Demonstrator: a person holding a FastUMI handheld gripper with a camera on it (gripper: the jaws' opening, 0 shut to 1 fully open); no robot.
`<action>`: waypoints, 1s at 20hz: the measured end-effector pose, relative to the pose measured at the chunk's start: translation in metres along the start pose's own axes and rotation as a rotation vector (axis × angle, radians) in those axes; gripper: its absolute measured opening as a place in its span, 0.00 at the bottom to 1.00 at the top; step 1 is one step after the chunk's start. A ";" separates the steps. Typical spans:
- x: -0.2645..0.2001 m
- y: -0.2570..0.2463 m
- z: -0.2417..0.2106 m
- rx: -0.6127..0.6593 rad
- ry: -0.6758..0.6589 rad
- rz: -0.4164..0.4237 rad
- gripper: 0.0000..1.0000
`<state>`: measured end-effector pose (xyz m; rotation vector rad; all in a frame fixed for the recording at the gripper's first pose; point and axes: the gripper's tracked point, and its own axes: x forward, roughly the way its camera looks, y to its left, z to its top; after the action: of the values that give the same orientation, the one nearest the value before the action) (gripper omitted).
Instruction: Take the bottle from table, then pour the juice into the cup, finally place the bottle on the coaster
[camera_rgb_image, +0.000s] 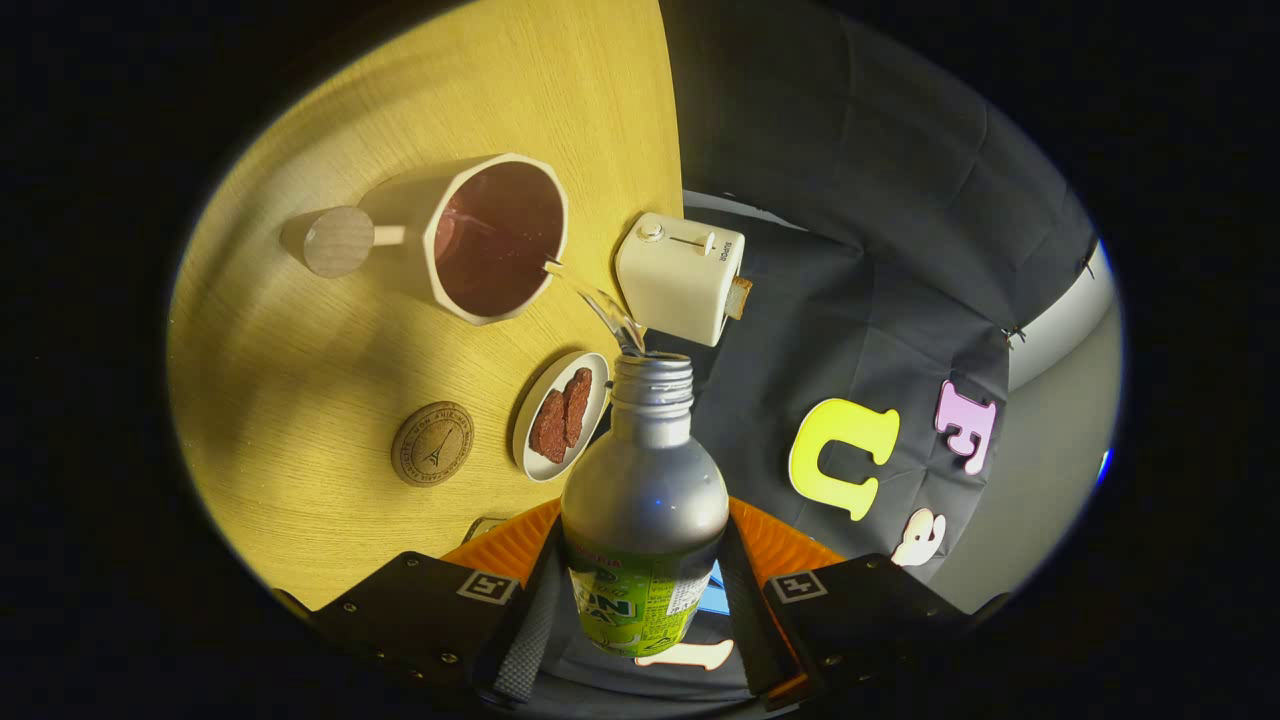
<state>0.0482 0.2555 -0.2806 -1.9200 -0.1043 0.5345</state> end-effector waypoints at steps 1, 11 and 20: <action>0.001 0.001 0.000 -0.002 0.002 0.003 0.76; 0.001 0.003 0.000 -0.032 0.007 0.012 0.76; 0.002 0.002 0.002 -0.068 0.000 0.014 0.76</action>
<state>0.0488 0.2567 -0.2838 -1.9881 -0.1107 0.5464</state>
